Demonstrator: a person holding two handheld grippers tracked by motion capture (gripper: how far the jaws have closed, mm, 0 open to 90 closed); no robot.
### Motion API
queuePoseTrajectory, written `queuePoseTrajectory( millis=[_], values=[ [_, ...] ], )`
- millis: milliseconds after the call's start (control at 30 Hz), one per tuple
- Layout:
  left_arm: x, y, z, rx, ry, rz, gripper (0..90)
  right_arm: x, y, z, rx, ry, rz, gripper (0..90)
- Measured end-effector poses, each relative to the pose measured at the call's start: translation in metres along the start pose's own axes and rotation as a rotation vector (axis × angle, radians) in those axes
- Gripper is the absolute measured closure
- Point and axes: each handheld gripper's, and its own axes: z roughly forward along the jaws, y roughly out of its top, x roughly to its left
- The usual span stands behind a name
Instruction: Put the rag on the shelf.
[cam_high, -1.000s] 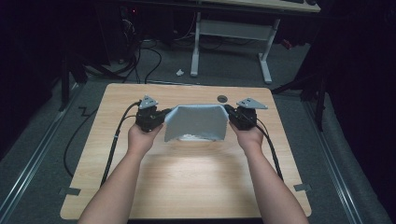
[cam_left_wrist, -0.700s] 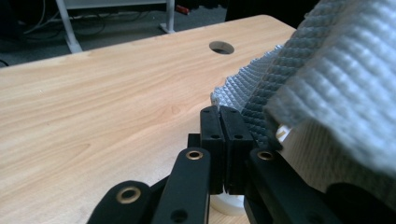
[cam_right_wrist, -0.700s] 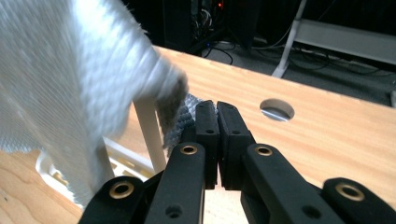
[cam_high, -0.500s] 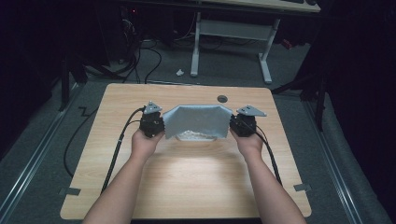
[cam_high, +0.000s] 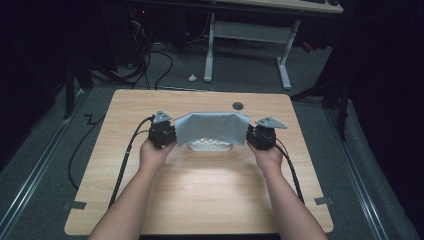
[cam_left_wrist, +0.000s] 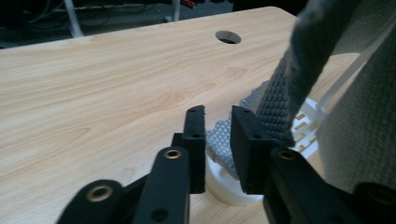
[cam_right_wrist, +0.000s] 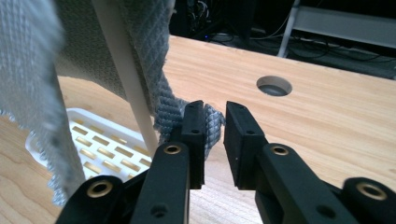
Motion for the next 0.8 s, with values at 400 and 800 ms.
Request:
queuePoseTrajectory(
  millis=[400, 800],
  values=[
    [0.017, 0.0, -0.027, -0.061, 0.048, -0.047, 63.5, -0.012, 0.01, -0.019, -0.035, -0.041, 0.008, 71.7],
    [0.027, 0.0, -0.054, -0.092, 0.101, -0.046, 59.0, -0.016, 0.012, -0.034, -0.044, -0.062, -0.012, 69.6]
  ],
)
